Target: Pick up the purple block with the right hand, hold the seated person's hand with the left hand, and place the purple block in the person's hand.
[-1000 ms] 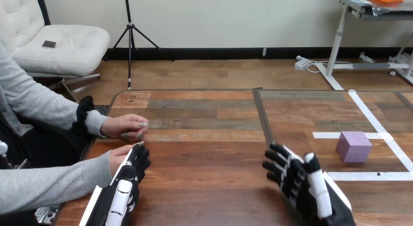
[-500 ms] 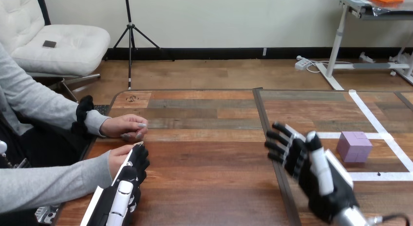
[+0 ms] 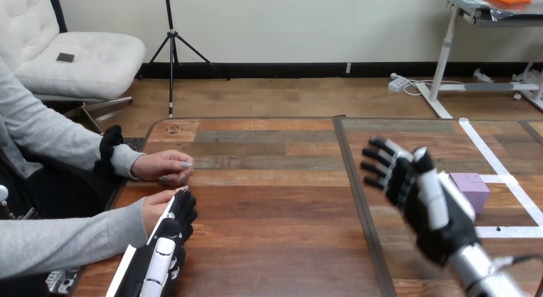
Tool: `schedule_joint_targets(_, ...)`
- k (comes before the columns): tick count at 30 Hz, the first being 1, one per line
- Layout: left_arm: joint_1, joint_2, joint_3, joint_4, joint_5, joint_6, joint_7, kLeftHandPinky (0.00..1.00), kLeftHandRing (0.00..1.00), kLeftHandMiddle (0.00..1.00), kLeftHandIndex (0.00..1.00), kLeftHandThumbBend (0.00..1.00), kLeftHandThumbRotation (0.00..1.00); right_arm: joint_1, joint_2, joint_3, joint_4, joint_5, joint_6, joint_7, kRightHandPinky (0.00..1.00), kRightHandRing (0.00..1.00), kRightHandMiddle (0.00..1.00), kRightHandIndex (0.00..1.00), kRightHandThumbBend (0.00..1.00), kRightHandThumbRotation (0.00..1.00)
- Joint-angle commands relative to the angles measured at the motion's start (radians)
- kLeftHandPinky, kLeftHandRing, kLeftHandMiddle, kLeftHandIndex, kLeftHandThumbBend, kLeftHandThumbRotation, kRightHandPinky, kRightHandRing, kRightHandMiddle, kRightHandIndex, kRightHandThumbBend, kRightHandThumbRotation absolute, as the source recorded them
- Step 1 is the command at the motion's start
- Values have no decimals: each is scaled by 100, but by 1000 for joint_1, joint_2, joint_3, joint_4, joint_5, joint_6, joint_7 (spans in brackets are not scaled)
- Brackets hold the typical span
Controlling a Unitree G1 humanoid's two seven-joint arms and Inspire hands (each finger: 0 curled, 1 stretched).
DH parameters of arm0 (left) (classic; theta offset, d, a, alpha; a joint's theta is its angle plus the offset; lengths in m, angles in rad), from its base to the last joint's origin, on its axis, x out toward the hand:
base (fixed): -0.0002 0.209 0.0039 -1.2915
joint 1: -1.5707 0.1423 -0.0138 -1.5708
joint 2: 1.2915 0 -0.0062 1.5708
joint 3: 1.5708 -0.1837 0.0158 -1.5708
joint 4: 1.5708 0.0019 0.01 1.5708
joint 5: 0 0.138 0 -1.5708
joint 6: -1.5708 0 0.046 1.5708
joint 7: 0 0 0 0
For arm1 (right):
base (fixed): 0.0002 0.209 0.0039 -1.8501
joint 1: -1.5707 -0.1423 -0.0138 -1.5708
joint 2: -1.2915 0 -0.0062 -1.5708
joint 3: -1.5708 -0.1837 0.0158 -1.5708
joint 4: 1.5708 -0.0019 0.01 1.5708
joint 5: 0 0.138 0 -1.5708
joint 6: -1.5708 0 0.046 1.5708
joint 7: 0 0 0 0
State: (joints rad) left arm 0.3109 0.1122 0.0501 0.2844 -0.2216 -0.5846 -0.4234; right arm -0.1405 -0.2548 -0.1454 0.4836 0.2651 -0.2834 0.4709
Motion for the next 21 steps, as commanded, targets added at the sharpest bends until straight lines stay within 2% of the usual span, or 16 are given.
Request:
schedule_joint_targets(1, -63, -12, -8, -3, -1, -16, -3, 100, 98, 97, 98, 53, 100, -204, -49, -64, 74, 9, -48, -30, 88, 89, 89, 90, 88, 100)
schedule_joint_targets(11, -65, -15, -7, -2, 1, -22, -1, 100, 97, 97, 97, 49, 100, -317, -93, -89, 209, -4, -89, -48, 85, 89, 89, 89, 85, 100)
schedule_joint_targets(17, -75, -19, -5, 21, -8, -45, -12, 100, 97, 97, 97, 49, 100, -384, -120, -105, 291, -5, -93, -60, 84, 89, 89, 89, 86, 100)
schedule_joint_targets(21, -72, -18, -6, 15, -18, -28, -20, 100, 97, 97, 97, 51, 100, -427, -144, -111, 344, -12, -89, -71, 83, 89, 89, 89, 87, 100)
